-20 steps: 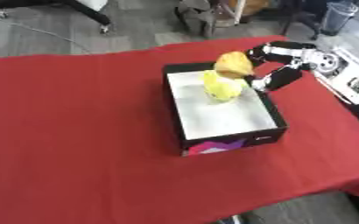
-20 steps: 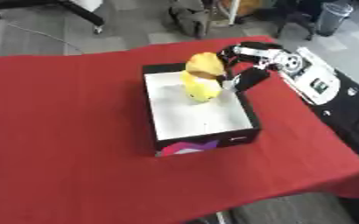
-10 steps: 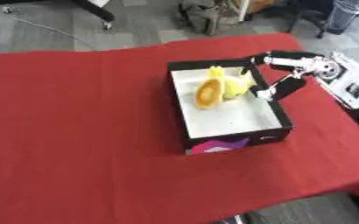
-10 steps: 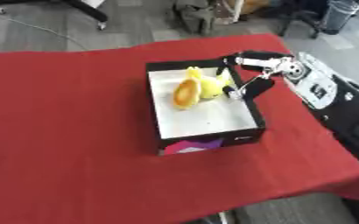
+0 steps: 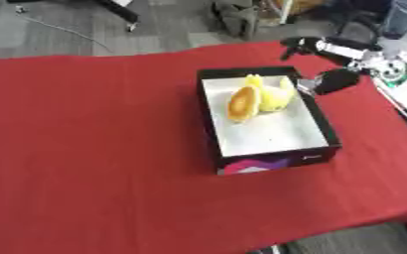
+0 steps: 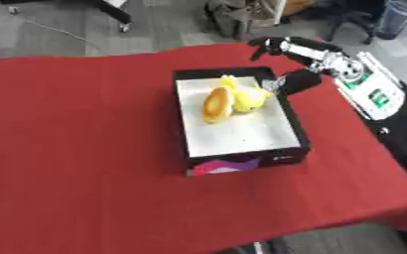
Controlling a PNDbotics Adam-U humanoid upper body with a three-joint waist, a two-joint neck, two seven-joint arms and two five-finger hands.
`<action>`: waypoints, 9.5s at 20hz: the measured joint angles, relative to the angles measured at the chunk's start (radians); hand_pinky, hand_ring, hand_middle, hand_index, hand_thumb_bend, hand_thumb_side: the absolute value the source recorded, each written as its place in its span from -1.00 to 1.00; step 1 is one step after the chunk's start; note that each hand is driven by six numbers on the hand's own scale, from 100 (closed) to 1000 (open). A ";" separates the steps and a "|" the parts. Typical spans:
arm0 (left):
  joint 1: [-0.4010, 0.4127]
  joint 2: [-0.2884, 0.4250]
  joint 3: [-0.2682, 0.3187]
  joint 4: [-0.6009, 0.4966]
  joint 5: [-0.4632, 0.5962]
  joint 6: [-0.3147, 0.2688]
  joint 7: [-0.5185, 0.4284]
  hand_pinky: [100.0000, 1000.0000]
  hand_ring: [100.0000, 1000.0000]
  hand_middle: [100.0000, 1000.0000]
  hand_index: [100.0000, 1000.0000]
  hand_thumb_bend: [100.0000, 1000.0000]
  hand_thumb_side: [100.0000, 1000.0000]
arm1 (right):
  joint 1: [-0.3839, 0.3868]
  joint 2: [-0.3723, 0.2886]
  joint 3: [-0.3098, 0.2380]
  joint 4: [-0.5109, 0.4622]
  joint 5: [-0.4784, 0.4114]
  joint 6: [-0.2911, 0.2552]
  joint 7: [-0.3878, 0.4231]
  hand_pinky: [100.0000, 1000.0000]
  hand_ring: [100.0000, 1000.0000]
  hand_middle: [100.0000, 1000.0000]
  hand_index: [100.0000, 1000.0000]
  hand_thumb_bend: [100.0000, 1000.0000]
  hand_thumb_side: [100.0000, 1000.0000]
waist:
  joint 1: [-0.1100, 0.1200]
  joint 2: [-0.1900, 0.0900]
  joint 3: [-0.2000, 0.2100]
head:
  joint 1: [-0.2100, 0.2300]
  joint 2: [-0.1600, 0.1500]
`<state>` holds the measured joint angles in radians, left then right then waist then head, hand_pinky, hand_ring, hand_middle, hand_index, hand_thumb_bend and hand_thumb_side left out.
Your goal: Pick up the objects with one hand, pass them to the other hand, and then place them into the box on the other side of the table.
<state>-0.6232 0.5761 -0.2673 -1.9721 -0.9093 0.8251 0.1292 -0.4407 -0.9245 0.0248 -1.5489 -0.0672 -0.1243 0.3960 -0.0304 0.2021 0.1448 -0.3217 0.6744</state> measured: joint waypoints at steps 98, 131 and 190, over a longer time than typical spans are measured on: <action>-0.504 -0.109 0.117 1.302 -0.149 -0.145 -0.689 0.69 0.58 0.36 0.05 -1.00 -0.72 | 0.044 0.049 -0.061 -0.214 -0.299 0.165 -0.128 1.00 1.00 0.58 1.00 -1.00 0.06 | 0.004 0.081 -0.032 | 0.276 -0.089; -0.358 -0.071 -0.126 0.480 0.357 -0.268 -0.434 0.31 0.07 0.00 0.02 -1.00 -0.24 | -0.032 0.072 -0.005 -0.302 -0.367 0.213 -0.018 1.00 1.00 0.66 1.00 -1.00 0.34 | -0.027 0.037 -0.016 | 0.188 -0.078; -0.193 -0.053 -0.371 0.131 -0.138 -0.947 0.346 0.29 0.26 0.23 0.06 -1.00 -1.00 | -0.363 0.349 0.285 -0.250 -0.237 0.162 0.385 1.00 1.00 0.77 1.00 -1.00 -0.06 | -0.039 0.032 -0.042 | 0.089 -0.027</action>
<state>-0.8165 0.5227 -0.6382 -1.8415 -1.0477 -0.1218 0.4753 -0.8042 -0.5759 0.3099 -1.7988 -0.3038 0.0381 0.7808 -0.0694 0.2345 0.1025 -0.2328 0.6478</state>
